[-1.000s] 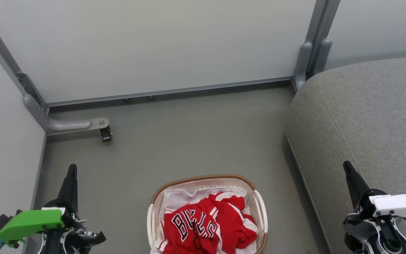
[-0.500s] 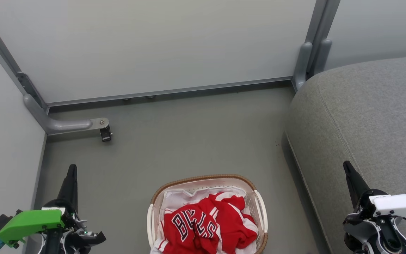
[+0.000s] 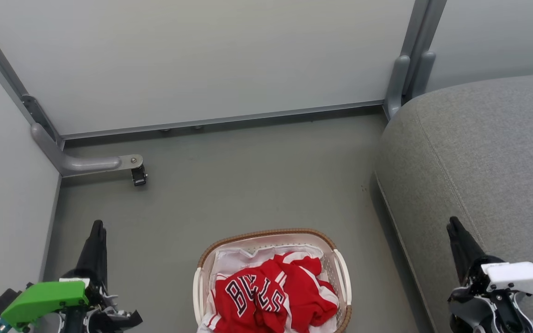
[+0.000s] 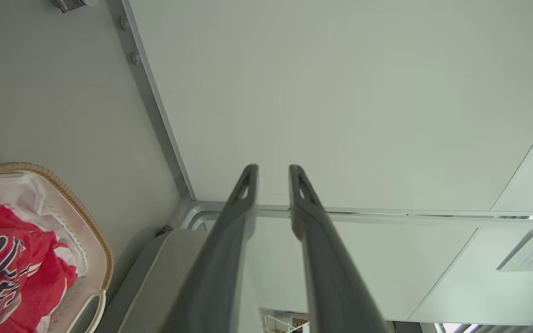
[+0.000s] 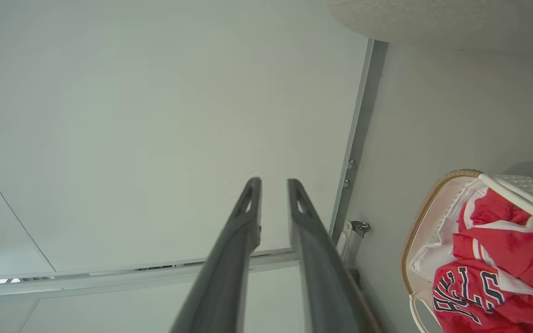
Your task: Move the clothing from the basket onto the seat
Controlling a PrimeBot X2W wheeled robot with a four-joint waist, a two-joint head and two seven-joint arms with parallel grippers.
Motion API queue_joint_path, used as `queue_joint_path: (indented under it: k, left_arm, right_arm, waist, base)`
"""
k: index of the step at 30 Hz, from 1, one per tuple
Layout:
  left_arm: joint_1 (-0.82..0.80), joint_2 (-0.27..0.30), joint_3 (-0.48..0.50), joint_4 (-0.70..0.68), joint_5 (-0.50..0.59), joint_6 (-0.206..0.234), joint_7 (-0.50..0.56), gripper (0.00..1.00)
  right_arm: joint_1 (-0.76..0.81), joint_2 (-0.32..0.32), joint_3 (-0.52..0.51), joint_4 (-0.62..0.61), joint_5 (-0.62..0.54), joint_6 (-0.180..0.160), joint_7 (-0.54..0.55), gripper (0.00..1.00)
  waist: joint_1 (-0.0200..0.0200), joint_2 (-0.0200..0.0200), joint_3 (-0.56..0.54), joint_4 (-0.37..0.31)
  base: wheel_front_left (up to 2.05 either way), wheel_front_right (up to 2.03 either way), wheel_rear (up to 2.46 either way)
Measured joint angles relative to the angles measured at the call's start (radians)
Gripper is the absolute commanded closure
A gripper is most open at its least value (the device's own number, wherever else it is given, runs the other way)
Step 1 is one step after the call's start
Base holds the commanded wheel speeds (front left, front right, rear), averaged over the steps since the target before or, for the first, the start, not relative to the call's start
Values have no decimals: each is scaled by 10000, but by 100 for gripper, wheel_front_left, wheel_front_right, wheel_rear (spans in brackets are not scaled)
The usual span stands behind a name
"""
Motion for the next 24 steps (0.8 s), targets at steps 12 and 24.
queue_joint_path:
  k: [12,24]
  left_arm:
    - [235,-56,-81,355,1243,19,-502,0]
    - [135,-44,-44,291,3950,21,-1022,0]
  right_arm:
    - [174,-270,445,205,-819,-2,-485,0]
    - [-202,-531,757,217,-3150,-2,-993,0]
  waist:
    - [0,0,57,1]
    - [1,0,144,-56]
  base:
    - [0,0,0]
    - [0,0,0]
